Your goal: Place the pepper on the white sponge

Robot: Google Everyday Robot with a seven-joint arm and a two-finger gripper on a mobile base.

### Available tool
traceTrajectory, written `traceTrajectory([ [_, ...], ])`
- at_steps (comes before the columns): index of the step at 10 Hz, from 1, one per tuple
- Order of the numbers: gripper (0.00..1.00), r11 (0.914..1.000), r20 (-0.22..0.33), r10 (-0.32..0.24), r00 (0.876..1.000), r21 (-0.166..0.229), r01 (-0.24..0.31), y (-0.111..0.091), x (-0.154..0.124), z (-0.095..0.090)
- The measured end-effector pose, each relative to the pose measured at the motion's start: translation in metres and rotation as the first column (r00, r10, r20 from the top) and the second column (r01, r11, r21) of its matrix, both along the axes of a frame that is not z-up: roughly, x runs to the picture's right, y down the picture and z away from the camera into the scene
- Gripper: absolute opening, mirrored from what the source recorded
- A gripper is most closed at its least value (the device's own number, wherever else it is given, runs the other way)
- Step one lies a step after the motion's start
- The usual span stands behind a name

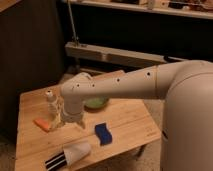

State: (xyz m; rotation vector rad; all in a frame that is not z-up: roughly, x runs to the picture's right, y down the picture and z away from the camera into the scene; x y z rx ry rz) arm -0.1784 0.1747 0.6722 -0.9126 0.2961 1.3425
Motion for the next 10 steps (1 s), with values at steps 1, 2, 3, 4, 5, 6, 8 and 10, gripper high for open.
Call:
traceTrajectory([
  [1,0.8,1.0,0.0,0.0,1.0,0.0,0.0,0.0,0.0,0.0],
  [2,0.8,1.0,0.0,0.0,1.0,0.0,0.0,0.0,0.0,0.0],
  [3,0.8,1.0,0.001,-0.002,1.0,0.005,0.002,0.0,0.0,0.0],
  [4,0.8,0.9997,0.002,-0.007,1.0,0.022,0.007,-0.003,0.0,0.0],
  [5,0.8,0.997,0.024,-0.018,1.0,0.075,0.016,-0.011,-0.003,-0.001],
  [6,0.8,0.9896,0.056,-0.036,0.998,0.141,0.028,-0.025,-0.004,-0.002],
  [8,0.8,0.959,0.135,-0.103,0.986,0.277,0.062,-0.08,-0.012,-0.002],
  [10,0.8,0.9234,0.205,-0.208,0.956,0.364,0.123,-0.129,-0.038,0.013],
])
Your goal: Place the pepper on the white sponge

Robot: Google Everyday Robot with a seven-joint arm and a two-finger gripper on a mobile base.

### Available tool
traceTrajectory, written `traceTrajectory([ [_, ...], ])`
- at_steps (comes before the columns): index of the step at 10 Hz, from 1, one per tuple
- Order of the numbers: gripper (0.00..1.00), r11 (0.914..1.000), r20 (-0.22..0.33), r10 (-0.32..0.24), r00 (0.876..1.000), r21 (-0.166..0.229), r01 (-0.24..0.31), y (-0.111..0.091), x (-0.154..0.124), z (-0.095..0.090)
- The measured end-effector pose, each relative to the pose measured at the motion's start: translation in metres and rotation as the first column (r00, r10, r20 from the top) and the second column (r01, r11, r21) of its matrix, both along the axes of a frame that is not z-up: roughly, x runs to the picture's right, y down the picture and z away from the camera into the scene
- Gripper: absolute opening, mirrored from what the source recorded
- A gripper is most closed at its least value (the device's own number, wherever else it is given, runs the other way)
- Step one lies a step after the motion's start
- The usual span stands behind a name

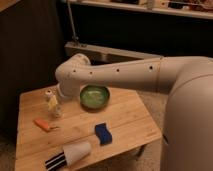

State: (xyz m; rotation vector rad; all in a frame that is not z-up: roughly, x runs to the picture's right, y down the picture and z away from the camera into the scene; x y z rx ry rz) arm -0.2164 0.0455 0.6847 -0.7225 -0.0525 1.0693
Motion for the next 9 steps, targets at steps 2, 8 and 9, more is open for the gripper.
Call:
traceTrajectory([
  [2,0.8,0.999,0.024,-0.039,0.999,0.022,0.039,-0.018,-0.013,0.007],
  [8,0.8,0.9584,0.123,-0.087,0.989,0.281,0.049,0.001,0.002,-0.008],
  [9,0.8,0.9429,0.157,-0.091,0.983,0.331,0.035,0.01,0.007,-0.012],
])
